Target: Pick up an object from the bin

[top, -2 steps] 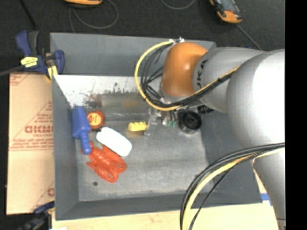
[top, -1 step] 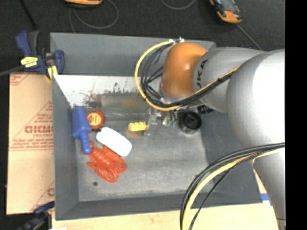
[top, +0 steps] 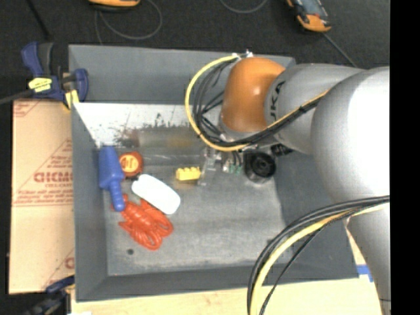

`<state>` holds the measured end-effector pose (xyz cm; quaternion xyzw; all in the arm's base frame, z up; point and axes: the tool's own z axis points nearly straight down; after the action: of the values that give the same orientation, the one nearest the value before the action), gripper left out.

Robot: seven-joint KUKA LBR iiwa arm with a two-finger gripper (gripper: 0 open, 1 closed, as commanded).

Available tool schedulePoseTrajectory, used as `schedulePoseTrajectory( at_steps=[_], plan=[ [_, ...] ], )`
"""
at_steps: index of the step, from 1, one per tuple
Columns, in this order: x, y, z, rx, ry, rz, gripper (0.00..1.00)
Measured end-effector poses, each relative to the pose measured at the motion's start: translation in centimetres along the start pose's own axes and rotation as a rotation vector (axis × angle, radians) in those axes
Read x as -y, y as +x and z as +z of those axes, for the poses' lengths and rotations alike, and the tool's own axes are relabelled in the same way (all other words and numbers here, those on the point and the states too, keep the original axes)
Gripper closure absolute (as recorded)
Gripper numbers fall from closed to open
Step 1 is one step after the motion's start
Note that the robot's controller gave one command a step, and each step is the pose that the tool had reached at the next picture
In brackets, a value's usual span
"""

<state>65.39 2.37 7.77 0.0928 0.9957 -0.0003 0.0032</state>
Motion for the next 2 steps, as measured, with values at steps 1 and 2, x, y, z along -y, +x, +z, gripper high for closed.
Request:
schedulePoseTrajectory(
  at_steps=[1,2],
  plan=[
    [0.04,-0.03,-1.27,-0.003,0.001,0.000,1.00],
    [0.05,-0.10,-2.21,-0.002,0.001,0.000,1.00]
  ],
)
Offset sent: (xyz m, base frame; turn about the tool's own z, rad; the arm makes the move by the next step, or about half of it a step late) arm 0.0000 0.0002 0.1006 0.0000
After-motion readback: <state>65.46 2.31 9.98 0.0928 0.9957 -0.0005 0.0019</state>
